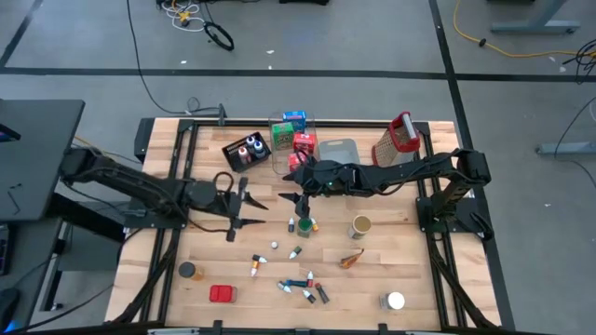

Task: Pick & Place Kitchen Items
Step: Put the small purple food coloring bottle into the black bin

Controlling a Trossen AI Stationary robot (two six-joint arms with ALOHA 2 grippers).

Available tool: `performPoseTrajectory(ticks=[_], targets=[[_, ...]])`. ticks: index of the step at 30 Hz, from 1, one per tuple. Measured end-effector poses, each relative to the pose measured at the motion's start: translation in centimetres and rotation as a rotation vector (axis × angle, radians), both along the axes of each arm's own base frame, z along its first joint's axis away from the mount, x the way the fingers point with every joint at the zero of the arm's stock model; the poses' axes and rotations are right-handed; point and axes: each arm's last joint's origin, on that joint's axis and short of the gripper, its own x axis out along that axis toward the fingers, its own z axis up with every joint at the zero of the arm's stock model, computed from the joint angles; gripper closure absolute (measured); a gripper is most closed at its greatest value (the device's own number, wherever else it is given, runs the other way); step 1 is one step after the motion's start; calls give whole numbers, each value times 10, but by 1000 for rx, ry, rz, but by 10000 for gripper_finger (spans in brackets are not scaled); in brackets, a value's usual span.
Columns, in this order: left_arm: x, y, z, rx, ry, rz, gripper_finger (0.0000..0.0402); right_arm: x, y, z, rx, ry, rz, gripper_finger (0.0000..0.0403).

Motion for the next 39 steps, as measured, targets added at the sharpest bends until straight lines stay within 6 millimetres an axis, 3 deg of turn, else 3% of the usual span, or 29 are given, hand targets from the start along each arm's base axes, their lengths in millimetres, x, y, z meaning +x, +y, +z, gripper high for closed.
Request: performPoseTrajectory(ticks=[3,7,12,21,39], targets=[[3,-13,22,-73,-29,-2,228,0,0,1,0,-7,0,146],[2,-27,35,-53,-26,-110,229,0,0,1,0,-8,0,146],[1,-32,34,-4,-20,-171,229,0,0,1,0,-11,0,146],[2,-29,35,-44,-26,-46,229,0,0,1,0,-12,0,146],[0,-28,27,-49,59,-42,229,0,0,1,0,-12,0,146]])
